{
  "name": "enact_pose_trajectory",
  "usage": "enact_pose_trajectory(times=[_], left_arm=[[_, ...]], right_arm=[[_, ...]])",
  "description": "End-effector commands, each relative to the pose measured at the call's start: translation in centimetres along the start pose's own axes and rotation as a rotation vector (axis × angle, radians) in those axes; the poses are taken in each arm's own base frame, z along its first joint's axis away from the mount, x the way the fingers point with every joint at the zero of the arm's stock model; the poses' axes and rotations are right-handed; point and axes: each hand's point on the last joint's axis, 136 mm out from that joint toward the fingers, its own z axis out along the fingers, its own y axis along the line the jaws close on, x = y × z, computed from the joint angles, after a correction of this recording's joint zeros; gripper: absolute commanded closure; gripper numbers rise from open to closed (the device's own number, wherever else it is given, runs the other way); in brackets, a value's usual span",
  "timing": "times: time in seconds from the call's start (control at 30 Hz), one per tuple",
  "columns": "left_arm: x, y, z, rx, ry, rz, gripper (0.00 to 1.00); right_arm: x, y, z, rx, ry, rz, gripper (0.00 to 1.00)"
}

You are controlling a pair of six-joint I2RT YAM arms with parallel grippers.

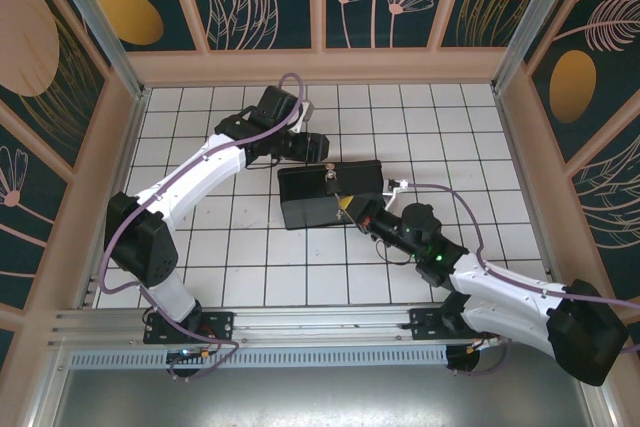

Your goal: Unlock the padlock with the key

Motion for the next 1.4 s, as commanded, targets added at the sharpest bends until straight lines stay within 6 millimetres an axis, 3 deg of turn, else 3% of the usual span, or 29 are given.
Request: enact_pose_trajectory(times=[0.0,0.57,0.83,1.37], left_arm=[[0.6,-0.3,0.4,0.016,0.013,-0.007,0.27],[1.4,-0.3,0.4,0.02,0.023,-0.01,0.28],[1.2,-0.4,0.4,0.024,0.018,-0.017,0.28],[1.4,-0.9,0.3,0.054,0.018,-0.031,0.29]], right_arm=[[-0.9,1.1,0.3,-0.034,-0.046,-0.002,1.0],[-0.7,1.8,0.3,-0.061,-0.044,-0.005,1.0],[0.3,0.6,-0.2,-0.009,-0.02,0.02,1.0],[-1.1,1.1,0.3,-0.048,-0.077,0.017,1.0]])
